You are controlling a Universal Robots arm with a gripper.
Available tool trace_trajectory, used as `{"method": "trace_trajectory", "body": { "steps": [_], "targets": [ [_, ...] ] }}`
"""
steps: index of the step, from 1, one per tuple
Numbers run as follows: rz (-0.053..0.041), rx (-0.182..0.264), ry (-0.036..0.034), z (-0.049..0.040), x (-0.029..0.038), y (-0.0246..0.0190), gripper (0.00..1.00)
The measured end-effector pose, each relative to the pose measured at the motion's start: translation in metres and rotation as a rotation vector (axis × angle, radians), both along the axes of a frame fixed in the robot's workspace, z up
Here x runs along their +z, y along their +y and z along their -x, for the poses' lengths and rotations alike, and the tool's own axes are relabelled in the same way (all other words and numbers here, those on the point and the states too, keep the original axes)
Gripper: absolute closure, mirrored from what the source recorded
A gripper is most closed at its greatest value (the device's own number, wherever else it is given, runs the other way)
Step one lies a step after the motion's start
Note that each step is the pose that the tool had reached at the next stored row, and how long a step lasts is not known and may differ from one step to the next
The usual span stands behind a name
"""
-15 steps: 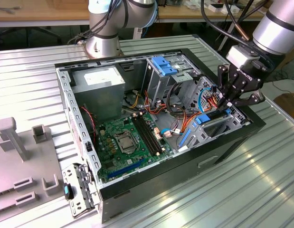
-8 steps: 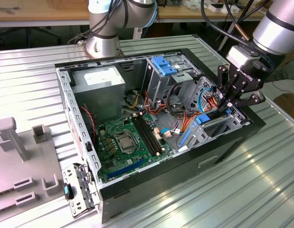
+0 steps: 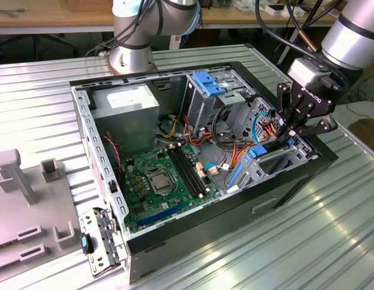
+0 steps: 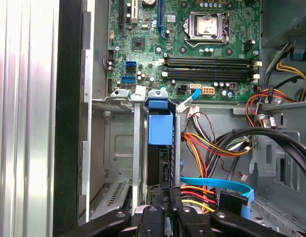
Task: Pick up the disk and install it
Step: 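Insert the first disk wire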
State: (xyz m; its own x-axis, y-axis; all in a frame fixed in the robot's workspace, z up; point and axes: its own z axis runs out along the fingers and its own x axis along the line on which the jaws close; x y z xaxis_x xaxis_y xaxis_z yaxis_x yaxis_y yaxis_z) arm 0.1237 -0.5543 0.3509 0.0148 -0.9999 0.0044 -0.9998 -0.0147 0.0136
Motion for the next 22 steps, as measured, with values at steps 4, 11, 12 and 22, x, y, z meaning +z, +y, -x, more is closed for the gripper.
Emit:
{"method": "trace_trajectory", "body": {
  "steps": [4, 11, 12, 22],
  "targets": [
    [0.0, -0.037, 0.0, -0.0001, -0.0023, 0.0, 0.84],
    [0.0001, -0.039, 0.0001, -0.002, -0.0041, 0.0, 0.84],
    [0.0001, -0.039, 0.0001, -0.002, -0.0041, 0.0, 0.84],
    [0.0003, -0.048, 0.0, -0.0011, -0.0046, 0.0001, 0.84]
  ]
}}
